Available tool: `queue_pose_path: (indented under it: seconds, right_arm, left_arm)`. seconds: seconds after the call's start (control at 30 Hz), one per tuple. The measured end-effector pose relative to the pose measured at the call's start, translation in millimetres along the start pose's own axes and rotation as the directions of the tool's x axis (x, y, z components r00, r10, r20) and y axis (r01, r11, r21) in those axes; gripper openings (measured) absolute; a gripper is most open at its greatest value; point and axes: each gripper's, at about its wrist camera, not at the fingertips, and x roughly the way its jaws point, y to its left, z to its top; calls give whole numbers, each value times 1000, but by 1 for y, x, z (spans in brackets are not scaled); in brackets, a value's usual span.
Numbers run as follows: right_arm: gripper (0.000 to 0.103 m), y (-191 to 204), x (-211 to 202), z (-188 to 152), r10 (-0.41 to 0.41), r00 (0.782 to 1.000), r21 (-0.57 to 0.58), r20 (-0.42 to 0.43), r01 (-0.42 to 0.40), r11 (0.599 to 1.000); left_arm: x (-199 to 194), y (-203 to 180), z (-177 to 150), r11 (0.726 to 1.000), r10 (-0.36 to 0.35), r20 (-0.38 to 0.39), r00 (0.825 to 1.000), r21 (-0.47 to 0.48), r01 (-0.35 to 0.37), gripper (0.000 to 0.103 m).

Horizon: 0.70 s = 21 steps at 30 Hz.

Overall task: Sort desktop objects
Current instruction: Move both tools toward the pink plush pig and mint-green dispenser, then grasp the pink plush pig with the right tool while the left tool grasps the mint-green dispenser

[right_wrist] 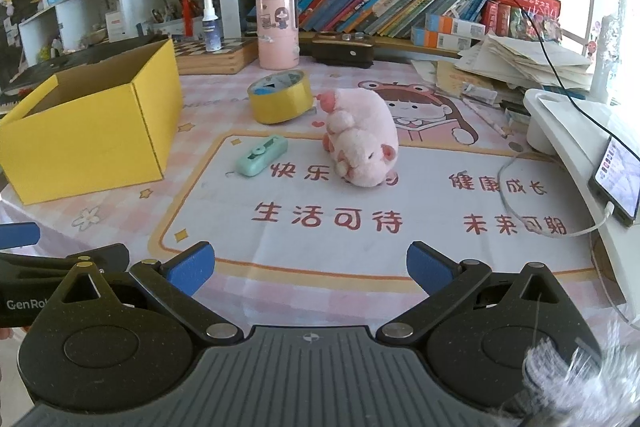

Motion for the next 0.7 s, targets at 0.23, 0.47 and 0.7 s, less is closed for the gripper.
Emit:
queue_pose_path:
  seconds: [0.23,0.47,0.7]
  right_arm:
    - [103,-13,12,9,-8,1000,-2,-11,8,1000]
    - [103,-27,26,20,-8,1000,-11,-22,7,1000]
    - [103,-41,42,35,-3,1000,-40,-23,2,999]
  left_arm:
    - [13,-11,9,1000,-8,-10,1000,1,8,103]
    - [27,-23,20,1000,-10,-21,1000,-5,10,103]
    - [41,-34,31,1000,-7,-33,999,-25,6,103]
